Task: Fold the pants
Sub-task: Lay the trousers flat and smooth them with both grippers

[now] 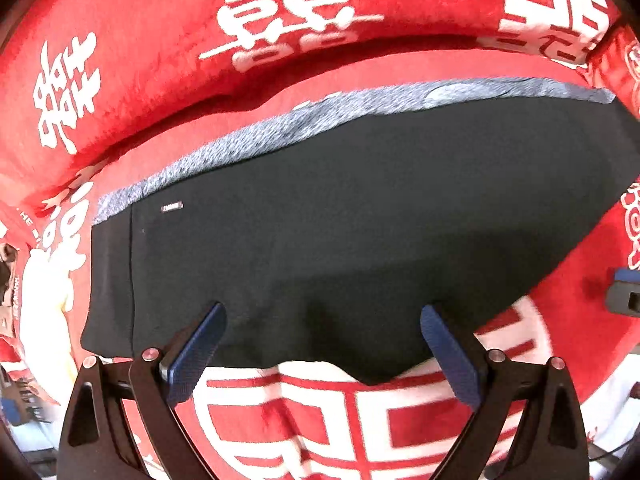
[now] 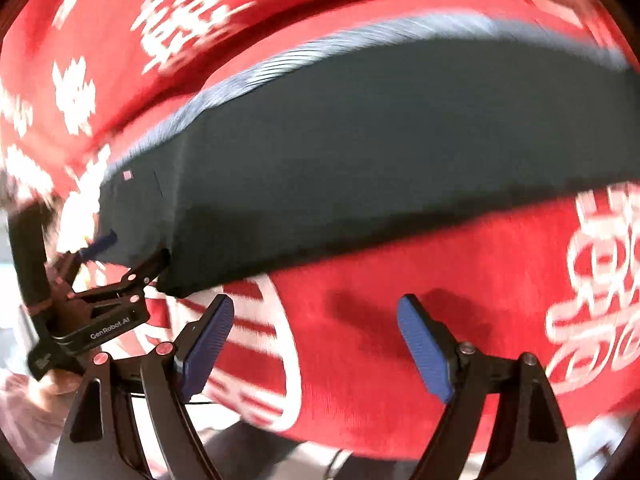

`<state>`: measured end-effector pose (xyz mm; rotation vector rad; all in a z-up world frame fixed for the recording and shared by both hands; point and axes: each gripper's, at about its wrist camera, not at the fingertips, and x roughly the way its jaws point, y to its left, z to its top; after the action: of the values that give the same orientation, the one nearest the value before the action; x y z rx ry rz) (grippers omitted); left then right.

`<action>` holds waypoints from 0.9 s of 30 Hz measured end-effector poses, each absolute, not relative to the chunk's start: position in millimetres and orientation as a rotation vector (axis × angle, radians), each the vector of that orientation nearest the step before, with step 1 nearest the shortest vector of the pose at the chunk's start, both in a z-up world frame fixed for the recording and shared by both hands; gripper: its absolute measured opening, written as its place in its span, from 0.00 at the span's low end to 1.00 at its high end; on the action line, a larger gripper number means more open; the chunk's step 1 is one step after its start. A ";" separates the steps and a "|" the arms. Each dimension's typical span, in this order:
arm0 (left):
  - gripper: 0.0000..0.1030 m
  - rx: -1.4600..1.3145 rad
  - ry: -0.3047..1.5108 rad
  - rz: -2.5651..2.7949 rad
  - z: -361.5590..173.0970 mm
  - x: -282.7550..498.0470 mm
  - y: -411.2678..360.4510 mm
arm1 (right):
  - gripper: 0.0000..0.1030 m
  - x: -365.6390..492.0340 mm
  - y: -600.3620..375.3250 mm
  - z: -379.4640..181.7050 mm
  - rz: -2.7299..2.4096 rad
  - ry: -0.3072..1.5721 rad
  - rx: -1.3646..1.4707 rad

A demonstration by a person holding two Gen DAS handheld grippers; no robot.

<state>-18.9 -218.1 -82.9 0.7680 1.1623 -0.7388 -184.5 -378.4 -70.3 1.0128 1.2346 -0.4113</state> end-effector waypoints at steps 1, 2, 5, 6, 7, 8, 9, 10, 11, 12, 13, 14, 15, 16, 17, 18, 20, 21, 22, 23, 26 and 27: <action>0.96 0.771 1.167 -0.743 -78.6 -21.7 -222.1 | 0.84 -199.1 -385.0 -70.1 -0.442 1.220 1.062; 0.96 0.776 1.173 -0.750 -75.5 -26.3 -228.6 | 0.84 -206.0 -389.2 -70.4 -0.459 1.208 1.083; 0.96 0.793 1.173 -0.775 -76.6 -35.5 -245.5 | 0.84 -230.6 -401.9 -66.8 -0.506 1.172 1.115; 0.96 0.800 1.167 -0.784 -74.9 -43.6 -253.3 | 0.84 -238.5 -405.2 -65.7 -0.519 1.158 1.125; 0.96 0.805 1.164 -0.793 -76.1 -46.8 -258.7 | 0.84 -249.1 -412.6 -63.4 -0.543 1.135 1.141; 0.96 0.810 1.159 -0.808 -76.1 -53.9 -268.5 | 0.84 -259.6 -422.9 -59.4 -0.565 1.116 1.145; 0.96 0.813 1.156 -0.816 -76.2 -57.9 -274.7 | 0.84 -276.4 -437.7 -52.3 -0.610 1.087 1.141; 0.96 0.816 1.147 -0.825 -76.1 -63.1 -285.7 | 0.84 -286.2 -447.7 -48.3 -0.659 1.057 1.132; 0.96 0.815 1.138 -0.835 -76.1 -67.2 -297.0 | 0.84 -299.7 -464.0 -42.6 -0.731 1.011 1.125; 0.96 0.815 1.132 -0.838 -72.7 -75.9 -305.0 | 0.84 -310.2 -478.4 -39.7 -0.791 0.969 1.128; 0.96 0.811 1.123 -0.836 -73.2 -79.7 -315.8 | 0.84 -322.6 -495.0 -36.8 -0.854 0.924 1.139; 0.96 0.803 1.119 -0.832 -74.3 -82.2 -326.4 | 0.80 -336.7 -514.7 -35.0 -0.923 0.871 1.154; 0.96 0.797 1.121 -0.828 -75.7 -84.4 -331.5 | 0.76 -345.5 -529.3 -35.2 -0.964 0.836 1.166; 0.96 0.785 1.126 -0.817 -81.5 -77.9 -340.9 | 0.65 -355.3 -550.0 -38.6 -1.011 0.806 1.182; 0.96 0.775 1.132 -0.803 -84.6 -77.2 -348.3 | 0.56 -360.6 -565.2 -43.3 -1.036 0.795 1.196; 0.96 0.767 1.141 -0.785 -89.5 -73.6 -355.8 | 0.53 -360.2 -574.3 -47.7 -1.047 0.788 1.204; 0.96 0.762 1.151 -0.765 -94.8 -72.6 -362.6 | 0.48 -364.1 -594.8 -59.5 -1.081 0.793 1.216; 0.96 0.769 1.153 -0.754 -98.1 -73.7 -366.2 | 0.45 -367.0 -602.9 -63.9 -1.078 0.791 1.221; 0.96 0.776 1.156 -0.749 -100.7 -75.3 -367.2 | 0.29 -364.9 -610.0 -68.3 -1.065 0.793 1.213; 0.96 0.792 1.163 -0.744 -104.2 -77.6 -368.7 | 0.12 -363.7 -612.7 -69.9 -1.051 0.793 1.208; 0.96 0.828 1.172 -0.743 -111.8 -85.4 -367.2 | 0.12 -365.4 -608.3 -70.3 -1.047 0.800 1.200; 0.96 0.837 1.172 -0.743 -112.7 -87.3 -366.3 | 0.12 -369.2 -605.5 -70.1 -1.047 0.811 1.192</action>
<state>-87.3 -366.3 -112.7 0.8370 1.1724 -0.7431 -369.2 -605.5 -70.1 1.1922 0.8109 -1.0468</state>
